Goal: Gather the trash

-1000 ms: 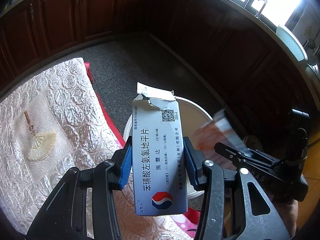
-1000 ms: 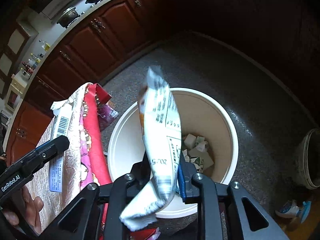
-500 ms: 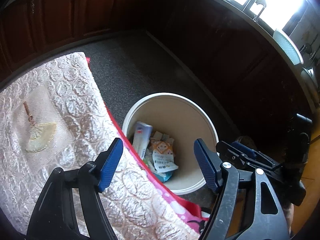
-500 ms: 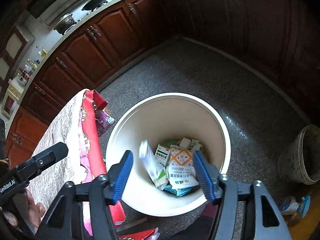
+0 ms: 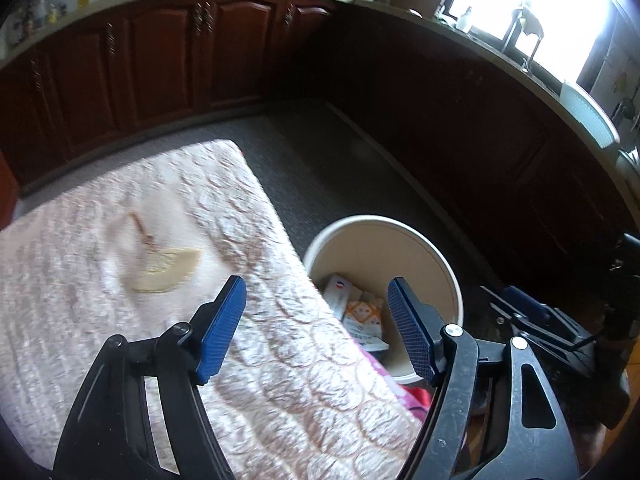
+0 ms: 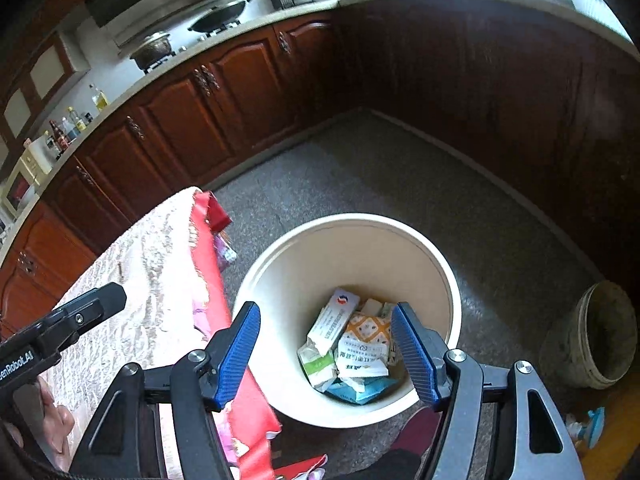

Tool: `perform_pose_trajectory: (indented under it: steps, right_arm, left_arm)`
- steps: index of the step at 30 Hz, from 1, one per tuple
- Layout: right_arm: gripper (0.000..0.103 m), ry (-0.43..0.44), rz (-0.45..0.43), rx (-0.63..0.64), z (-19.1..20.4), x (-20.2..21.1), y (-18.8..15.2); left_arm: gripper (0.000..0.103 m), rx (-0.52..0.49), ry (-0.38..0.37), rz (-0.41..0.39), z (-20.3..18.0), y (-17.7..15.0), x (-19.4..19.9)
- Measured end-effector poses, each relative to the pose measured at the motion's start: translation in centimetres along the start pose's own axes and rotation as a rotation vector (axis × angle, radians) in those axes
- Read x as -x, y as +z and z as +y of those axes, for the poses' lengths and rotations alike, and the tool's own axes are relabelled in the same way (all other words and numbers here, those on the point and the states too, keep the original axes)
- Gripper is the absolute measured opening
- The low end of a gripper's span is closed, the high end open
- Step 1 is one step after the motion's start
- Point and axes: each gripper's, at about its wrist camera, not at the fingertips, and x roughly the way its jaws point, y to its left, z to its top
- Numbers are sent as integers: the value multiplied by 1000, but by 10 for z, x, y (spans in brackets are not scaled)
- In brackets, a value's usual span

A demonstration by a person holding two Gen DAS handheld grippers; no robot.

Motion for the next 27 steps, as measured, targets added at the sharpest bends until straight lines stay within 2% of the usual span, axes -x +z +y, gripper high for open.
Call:
perform_pose_trajectory:
  steps: [5, 11, 17, 27]
  right_arm:
    - [80, 2, -67, 38, 19, 26, -2]
    - [83, 8, -132, 66, 42, 56, -5]
    - [93, -8, -219, 77, 57, 88, -9]
    - [99, -26, -328, 112, 81, 123, -14]
  left_arm:
    - [72, 3, 40, -63, 7, -6, 25]
    - [72, -3, 89, -139, 15, -12, 61]
    - [77, -5, 97, -216, 22, -18, 93]
    - [78, -20, 118, -323, 23, -28, 139]
